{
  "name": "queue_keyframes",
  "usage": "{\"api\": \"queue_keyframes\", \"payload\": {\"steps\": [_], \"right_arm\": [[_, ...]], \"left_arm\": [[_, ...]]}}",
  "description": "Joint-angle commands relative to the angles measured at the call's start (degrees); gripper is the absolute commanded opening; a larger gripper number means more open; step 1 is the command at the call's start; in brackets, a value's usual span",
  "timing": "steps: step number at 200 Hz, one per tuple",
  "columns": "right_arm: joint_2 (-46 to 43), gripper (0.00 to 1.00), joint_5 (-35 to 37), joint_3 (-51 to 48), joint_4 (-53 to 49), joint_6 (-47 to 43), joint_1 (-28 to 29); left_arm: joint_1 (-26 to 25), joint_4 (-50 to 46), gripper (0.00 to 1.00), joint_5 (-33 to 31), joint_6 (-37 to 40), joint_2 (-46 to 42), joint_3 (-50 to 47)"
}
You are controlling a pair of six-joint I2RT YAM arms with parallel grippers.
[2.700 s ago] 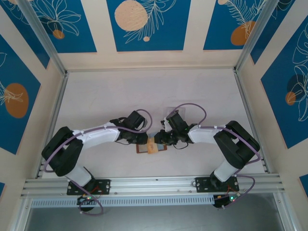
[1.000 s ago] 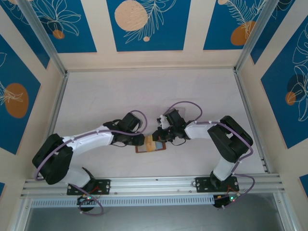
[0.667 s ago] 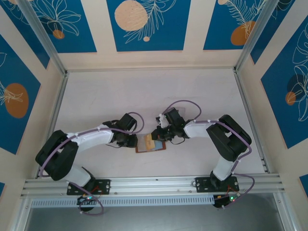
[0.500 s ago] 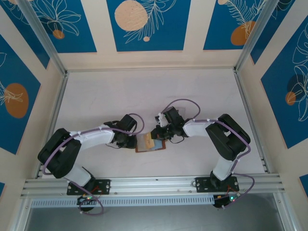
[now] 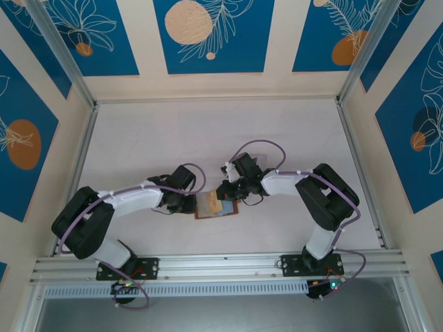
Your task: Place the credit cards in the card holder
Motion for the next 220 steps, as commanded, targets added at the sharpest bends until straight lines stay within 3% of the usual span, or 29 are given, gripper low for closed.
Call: {"api": "queue_keyframes", "payload": {"steps": [1, 69, 116, 220], "right_arm": [[0.2, 0.0, 2.9, -0.8, -4.3, -1.6, 0.8], [1.3, 0.0, -2.8, -3.4, 2.2, 3.1, 0.5], [1.6, 0.0, -4.2, -3.3, 1.5, 3.6, 0.2], [3.4, 0.0, -3.6, -5.1, 4.5, 6.8, -1.3]], "left_arm": [[0.8, -0.8, 0.21, 0.3, -2.8, -3.4, -0.3], [-2.9, -3.8, 0.22, 0.4, -1.3, -2.9, 6.4], [-5.5, -4.3, 0.23, -0.7, 0.2, 1.2, 9.2], [-8.5, -2.9, 0.22, -3.0, -0.9, 3.9, 2.7]]}}
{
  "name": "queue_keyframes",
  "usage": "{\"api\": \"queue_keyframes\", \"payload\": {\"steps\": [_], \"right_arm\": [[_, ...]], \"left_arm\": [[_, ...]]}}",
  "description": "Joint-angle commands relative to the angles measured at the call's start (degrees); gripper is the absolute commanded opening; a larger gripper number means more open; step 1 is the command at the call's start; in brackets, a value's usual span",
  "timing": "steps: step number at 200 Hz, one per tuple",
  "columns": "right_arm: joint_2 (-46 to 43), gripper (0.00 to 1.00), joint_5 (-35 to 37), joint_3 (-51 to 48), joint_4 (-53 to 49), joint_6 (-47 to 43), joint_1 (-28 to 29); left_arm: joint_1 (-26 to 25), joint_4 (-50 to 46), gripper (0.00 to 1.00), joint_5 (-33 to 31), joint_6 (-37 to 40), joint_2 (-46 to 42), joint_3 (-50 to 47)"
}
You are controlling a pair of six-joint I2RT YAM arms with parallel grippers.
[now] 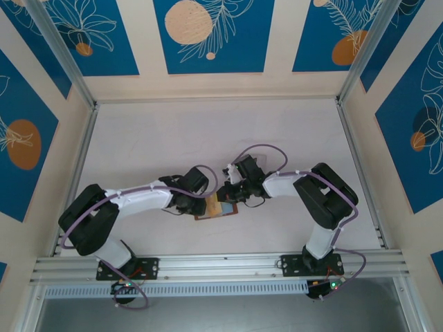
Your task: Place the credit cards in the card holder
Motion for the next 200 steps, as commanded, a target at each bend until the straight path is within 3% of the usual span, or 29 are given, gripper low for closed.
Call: {"api": "queue_keyframes", "payload": {"steps": [1, 134, 200], "right_arm": [[2.4, 0.0, 2.1, -1.8, -1.6, 1.4, -0.1], [1.2, 0.0, 9.1, -2.8, 0.4, 6.3, 1.7], [3.2, 0.0, 7.2, -2.2, 1.8, 4.9, 4.5]], "left_arm": [[-0.7, -0.9, 0.22, -1.1, -0.2, 0.9, -2.2], [-1.5, 1.1, 0.22, -1.0, -0.7, 2.7, -4.6], [-1.5, 1.7, 0.23, 0.4, -1.3, 2.2, -2.8]]}}
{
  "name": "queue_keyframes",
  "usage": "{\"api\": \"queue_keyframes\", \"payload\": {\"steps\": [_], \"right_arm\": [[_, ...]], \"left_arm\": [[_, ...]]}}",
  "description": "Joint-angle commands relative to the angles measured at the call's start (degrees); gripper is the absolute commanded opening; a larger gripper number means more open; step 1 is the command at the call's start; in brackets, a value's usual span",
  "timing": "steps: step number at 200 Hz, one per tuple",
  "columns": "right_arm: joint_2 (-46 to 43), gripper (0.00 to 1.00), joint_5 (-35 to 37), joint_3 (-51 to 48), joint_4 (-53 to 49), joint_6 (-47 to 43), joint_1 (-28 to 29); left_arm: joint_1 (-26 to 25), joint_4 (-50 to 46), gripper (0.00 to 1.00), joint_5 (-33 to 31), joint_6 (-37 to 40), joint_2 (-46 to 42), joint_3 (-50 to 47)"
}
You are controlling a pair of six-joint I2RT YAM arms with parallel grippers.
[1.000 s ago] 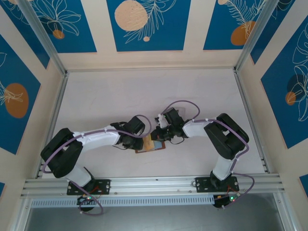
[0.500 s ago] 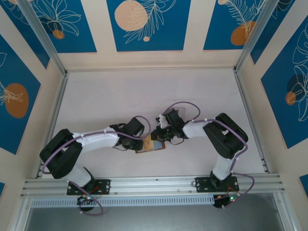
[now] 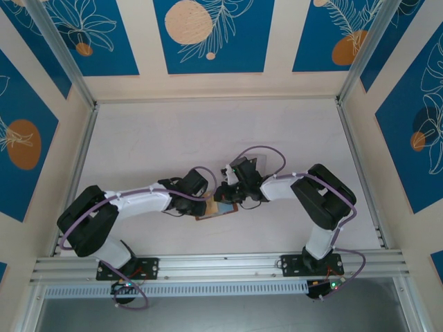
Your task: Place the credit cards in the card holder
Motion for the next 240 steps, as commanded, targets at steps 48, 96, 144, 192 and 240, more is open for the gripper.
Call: {"api": "queue_keyframes", "payload": {"steps": [48, 96, 144, 192, 240], "right_arm": [[4.8, 0.0, 2.8, -0.3, -7.9, -3.7, 1.4], [4.5, 0.0, 3.2, 0.5, -11.1, -5.6, 1.2], [4.3, 0.0, 2.3, 1.7, -14.0, -7.8, 1.0], [4.5, 0.0, 1.0, 2.7, -16.7, -10.2, 0.7], [6.3, 0.0, -1.0, 4.5, -17.0, -11.6, 1.1]], "left_arm": [[0.8, -0.5, 0.28, 5.3, -2.4, -0.6, 0.8], [6.3, -1.0, 0.29, 8.9, -2.3, -7.5, -1.0], [8.6, -1.5, 0.13, 7.2, -0.1, -4.3, -0.8], [8.9, 0.0, 0.09, 3.9, 1.3, 1.6, -1.0], [8.9, 2.7, 0.09, 4.0, 1.7, 4.8, -2.6]]}}
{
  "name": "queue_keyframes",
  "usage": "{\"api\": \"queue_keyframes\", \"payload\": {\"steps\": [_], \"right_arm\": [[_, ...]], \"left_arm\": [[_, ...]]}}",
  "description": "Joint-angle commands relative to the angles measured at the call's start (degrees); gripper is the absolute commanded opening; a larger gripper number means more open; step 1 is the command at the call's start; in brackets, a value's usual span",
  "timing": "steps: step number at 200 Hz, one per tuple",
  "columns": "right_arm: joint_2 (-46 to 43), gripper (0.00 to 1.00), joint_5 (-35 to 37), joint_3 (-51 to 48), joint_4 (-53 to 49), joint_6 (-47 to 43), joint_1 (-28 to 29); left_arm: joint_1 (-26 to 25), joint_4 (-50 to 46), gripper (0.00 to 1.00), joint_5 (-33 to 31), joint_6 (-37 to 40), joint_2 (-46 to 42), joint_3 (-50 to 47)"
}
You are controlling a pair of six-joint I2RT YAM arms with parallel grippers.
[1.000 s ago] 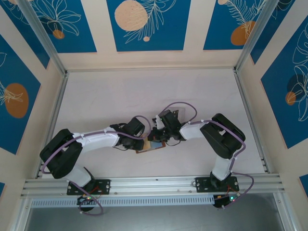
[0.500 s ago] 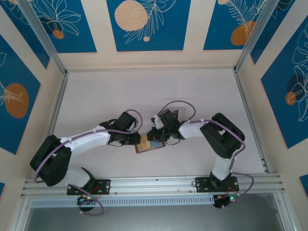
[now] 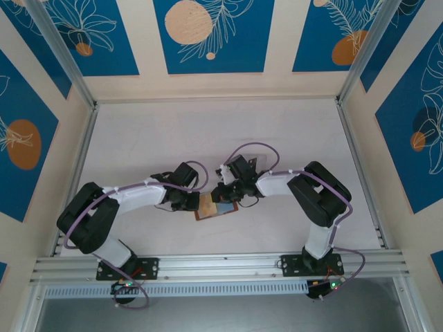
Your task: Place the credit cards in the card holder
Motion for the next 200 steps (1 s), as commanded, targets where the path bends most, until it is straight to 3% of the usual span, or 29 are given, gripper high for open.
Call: {"api": "queue_keyframes", "payload": {"steps": [1, 48, 105, 148, 200], "right_arm": [[3.6, 0.0, 0.6, -0.8, -8.7, -2.7, 0.9], [4.7, 0.0, 0.2, -1.7, -4.3, 0.1, 2.7], [2.9, 0.1, -1.5, -2.8, 0.0, 1.9, 3.9], [-1.2, 0.33, 1.2, -1.5, -8.8, -1.0, 2.5], [-6.5, 0.35, 1.2, -0.6, -13.8, -2.8, 0.3]], "left_arm": [[0.4, 2.1, 0.09, -2.0, 1.0, 3.7, -2.1], [0.4, 3.4, 0.1, -1.2, 0.6, 4.0, -3.1], [0.3, 4.4, 0.1, -0.7, 0.1, 3.9, -3.6], [0.3, 5.1, 0.1, -0.9, -0.5, 3.6, -4.8], [0.3, 5.7, 0.11, -1.0, -0.7, 3.0, -6.0]]}}
